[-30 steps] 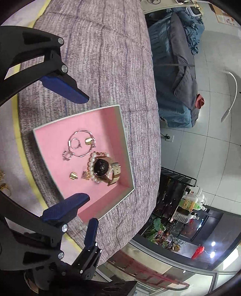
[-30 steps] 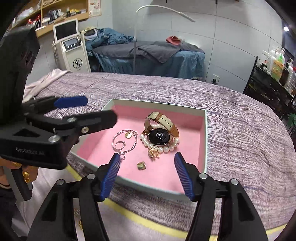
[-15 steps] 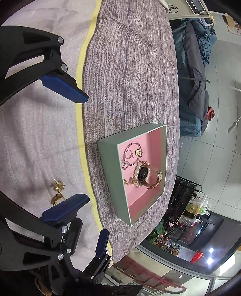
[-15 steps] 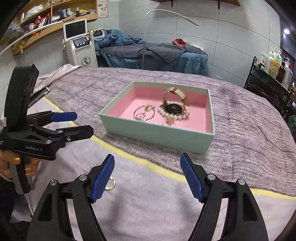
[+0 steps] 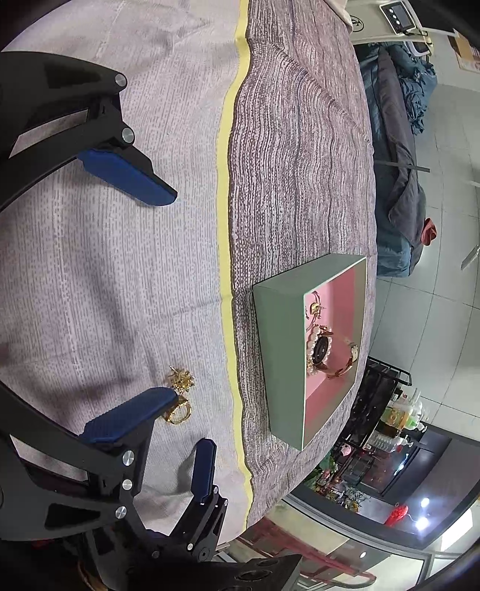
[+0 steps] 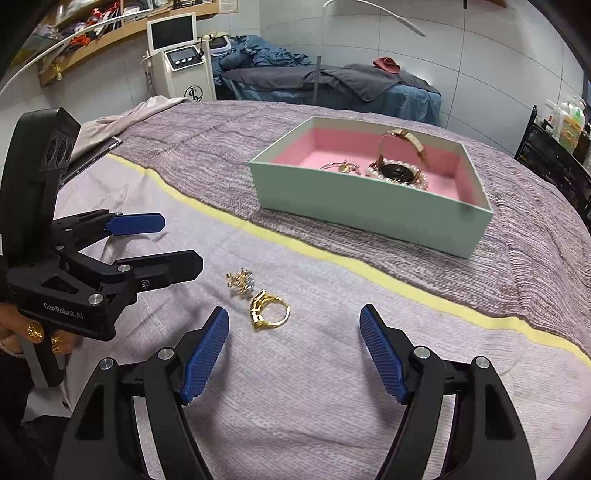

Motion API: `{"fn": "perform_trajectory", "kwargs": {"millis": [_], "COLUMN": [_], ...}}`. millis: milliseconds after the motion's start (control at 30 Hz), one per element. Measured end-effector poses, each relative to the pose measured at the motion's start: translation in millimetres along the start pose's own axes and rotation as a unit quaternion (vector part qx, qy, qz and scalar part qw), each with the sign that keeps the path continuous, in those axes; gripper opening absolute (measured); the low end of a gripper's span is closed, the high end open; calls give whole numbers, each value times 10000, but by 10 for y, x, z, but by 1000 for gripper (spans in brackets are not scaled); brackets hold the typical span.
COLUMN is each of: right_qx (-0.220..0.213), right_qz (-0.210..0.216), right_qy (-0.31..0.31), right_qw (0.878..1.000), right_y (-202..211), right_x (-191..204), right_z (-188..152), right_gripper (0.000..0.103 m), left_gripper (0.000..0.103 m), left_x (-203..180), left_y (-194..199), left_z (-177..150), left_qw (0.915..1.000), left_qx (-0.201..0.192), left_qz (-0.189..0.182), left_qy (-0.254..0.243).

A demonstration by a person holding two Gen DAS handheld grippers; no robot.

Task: Organize jewelry
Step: 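Move both tools back toward the gold ring and flower charm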

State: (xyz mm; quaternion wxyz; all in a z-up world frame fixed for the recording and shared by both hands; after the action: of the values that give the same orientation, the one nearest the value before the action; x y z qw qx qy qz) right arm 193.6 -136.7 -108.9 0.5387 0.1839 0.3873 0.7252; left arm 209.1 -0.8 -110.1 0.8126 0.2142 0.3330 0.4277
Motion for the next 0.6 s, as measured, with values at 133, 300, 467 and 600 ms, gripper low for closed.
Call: {"fn": "perform_trajectory", "kwargs": {"millis": [133, 300, 467, 600], "right_qx": [49, 78, 73, 83], "right_qz": [-10, -19, -14, -25], "right_qy": [103, 88, 46, 12], "right_qw": [9999, 9999, 10000, 10000], "right_y": [-36, -44, -53, -69], "right_x": [50, 45, 26, -2], "right_z": [-28, -33, -27, -8], "right_gripper": [70, 64, 59, 52], "left_gripper": [97, 97, 97, 97], "left_x": [-29, -24, -103, -60], "left_y": [-36, -33, 21, 21], "left_z": [-40, -36, -3, 19], "left_qw": [9999, 9998, 9995, 9995], "left_qx": [114, 113, -8, 20], "left_qz": [-125, 84, 50, 168], "left_qy": [-32, -111, -313, -256]}}
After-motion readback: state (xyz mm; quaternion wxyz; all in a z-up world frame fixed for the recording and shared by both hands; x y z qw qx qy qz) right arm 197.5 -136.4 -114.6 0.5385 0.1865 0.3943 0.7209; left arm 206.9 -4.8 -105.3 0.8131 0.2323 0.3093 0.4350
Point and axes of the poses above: each gripper's, at about its wrist camera, not at the fingertips, and y roughly against the way its jaws point, x to its left, z to its top, the point moved 7 cm from there along -y, roughly the way its jaws point, and after that the axes turned 11 degrees about -z, right-handed, at the moved point
